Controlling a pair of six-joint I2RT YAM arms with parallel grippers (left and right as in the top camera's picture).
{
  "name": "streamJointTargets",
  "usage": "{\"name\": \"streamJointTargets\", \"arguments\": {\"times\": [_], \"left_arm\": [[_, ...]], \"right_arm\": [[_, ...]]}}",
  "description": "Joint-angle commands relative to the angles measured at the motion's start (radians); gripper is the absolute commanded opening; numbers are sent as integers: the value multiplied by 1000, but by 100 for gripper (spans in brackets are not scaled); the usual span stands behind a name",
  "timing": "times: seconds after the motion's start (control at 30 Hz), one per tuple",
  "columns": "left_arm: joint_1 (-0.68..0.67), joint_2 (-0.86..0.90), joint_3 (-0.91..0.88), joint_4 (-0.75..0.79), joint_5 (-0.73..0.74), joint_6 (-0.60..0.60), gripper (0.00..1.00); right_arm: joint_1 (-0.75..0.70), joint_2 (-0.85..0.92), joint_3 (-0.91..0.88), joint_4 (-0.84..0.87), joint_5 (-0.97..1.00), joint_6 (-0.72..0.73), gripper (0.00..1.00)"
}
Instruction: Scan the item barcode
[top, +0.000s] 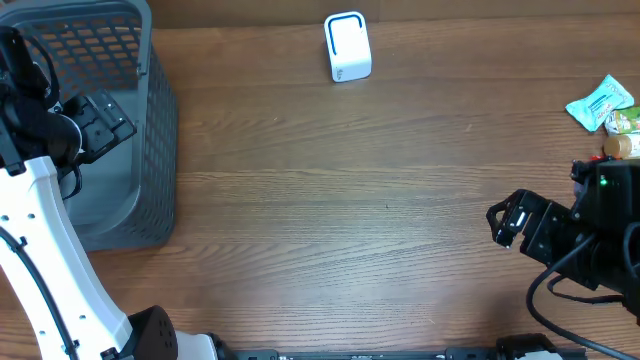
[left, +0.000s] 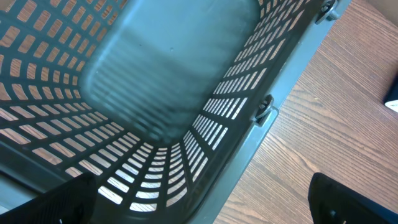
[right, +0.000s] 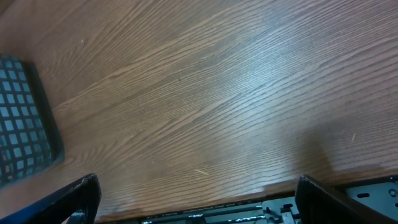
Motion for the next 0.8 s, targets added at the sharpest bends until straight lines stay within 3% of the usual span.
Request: {"name": "streamJointTargets", "arguments": {"times": [0.0, 0.47, 0.77], "left_arm": [[-2, 3, 6, -2, -13, 19, 100], [-2, 3, 6, -2, -13, 19, 100], [-2, 3, 6, -1, -12, 19, 100]], "right_arm": [[6, -6, -5, 6, 29, -15, 100], [7, -29, -31, 71, 43, -87, 100], [7, -298, -364, 382, 43, -195, 100]]}}
